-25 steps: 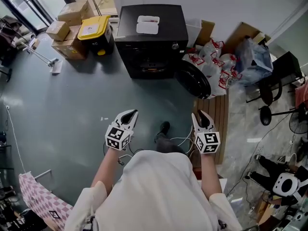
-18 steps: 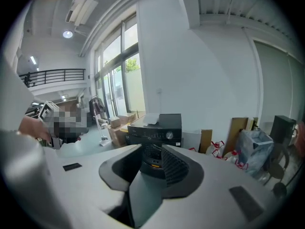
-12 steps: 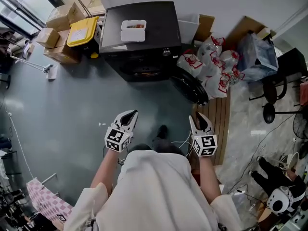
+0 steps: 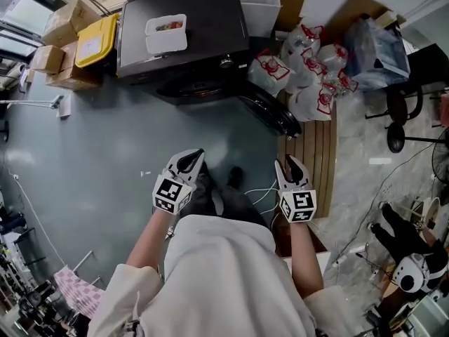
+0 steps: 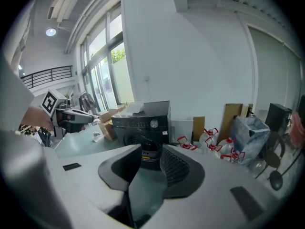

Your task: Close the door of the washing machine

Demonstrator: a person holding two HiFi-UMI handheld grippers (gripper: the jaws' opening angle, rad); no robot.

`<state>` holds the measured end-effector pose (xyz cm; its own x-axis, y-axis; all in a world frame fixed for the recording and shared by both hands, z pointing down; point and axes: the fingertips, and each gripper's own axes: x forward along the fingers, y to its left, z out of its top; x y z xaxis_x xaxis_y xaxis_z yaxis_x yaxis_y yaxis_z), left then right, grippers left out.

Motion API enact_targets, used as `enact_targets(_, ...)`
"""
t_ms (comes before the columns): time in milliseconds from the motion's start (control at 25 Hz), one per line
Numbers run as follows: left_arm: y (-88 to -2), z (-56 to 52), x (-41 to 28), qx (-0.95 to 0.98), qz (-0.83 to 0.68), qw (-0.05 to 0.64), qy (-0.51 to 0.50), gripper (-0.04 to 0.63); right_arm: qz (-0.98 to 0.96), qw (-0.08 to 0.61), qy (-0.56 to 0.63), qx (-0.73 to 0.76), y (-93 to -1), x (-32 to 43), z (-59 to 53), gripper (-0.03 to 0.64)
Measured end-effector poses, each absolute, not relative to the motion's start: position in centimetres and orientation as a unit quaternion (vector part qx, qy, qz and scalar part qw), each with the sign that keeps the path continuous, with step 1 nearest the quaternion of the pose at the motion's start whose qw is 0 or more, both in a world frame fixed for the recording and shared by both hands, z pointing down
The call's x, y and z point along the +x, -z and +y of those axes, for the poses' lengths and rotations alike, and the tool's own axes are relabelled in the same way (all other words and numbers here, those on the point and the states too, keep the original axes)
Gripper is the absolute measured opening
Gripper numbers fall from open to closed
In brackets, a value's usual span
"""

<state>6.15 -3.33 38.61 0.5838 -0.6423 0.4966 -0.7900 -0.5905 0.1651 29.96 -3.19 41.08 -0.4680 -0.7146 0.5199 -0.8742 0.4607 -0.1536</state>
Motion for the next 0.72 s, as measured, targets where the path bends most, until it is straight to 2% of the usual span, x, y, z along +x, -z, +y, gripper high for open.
enact_targets(720, -53.8, -12.5, 11.4, 0.896, -0.321, 0.198, -0.235, 0.009, -0.782, 0.252, -0.237, 0.519, -55.2, 34.5, -9.9, 0.167)
